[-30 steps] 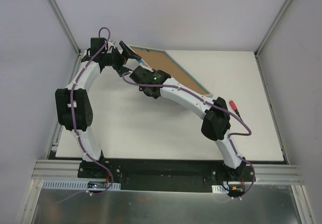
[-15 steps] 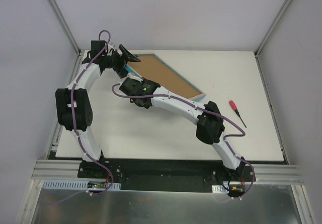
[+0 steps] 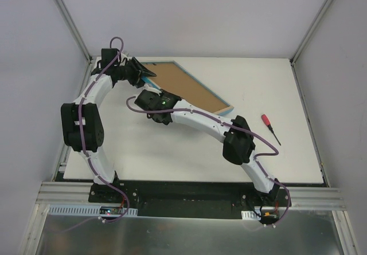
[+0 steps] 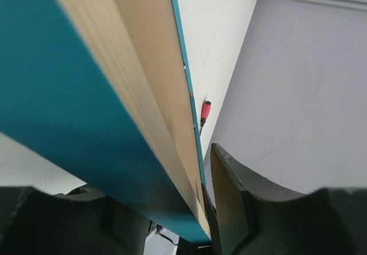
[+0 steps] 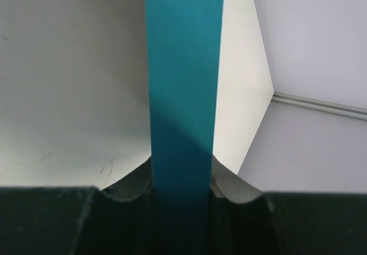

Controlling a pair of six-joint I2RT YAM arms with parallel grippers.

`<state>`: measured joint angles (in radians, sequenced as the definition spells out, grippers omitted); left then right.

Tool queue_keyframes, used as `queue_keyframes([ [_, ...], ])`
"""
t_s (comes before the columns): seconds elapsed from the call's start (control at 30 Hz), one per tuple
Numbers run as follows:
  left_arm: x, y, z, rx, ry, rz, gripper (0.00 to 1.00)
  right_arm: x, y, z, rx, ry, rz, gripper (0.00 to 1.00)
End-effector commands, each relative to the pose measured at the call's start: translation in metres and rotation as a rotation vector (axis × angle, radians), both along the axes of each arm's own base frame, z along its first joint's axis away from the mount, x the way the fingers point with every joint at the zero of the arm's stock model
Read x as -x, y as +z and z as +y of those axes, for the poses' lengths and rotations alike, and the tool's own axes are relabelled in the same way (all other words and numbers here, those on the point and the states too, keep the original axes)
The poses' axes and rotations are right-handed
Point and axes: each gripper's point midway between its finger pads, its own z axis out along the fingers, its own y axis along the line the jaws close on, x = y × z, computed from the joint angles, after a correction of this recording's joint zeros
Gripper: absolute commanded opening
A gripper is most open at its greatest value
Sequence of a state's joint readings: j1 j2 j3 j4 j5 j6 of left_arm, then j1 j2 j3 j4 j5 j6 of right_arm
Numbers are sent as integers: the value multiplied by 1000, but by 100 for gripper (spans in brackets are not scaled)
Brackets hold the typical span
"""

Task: Take the photo out of the frame
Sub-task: Turn over the photo frame at the center of the board.

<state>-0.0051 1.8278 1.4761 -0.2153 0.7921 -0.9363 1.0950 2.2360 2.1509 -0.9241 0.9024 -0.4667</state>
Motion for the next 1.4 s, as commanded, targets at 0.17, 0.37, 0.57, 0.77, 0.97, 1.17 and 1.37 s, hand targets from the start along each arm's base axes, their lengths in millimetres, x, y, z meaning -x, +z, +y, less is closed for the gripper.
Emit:
queue_keyframes([
  [0.17,4,25,15,-4,29,-82,34,21,-4,16,41,95,58,8],
  [0.37,4,23,19,0,27,-79,23,28,-4,18,53,120,61,65],
  [0.57,3,19,24,0,28,-77,15,41,1,17,-2,140,121,89],
  [0.77,2,13,29,2,15,-75,10,80,13,25,-148,248,335,96],
  [0.97,5,-5,33,1,2,-48,8,119,55,26,-315,386,484,96],
  [1.17,9,-20,35,-24,-10,-41,7,147,92,14,-463,478,611,96],
  [1.37,14,-30,39,-47,-27,-39,8,138,119,-11,-589,473,669,96],
])
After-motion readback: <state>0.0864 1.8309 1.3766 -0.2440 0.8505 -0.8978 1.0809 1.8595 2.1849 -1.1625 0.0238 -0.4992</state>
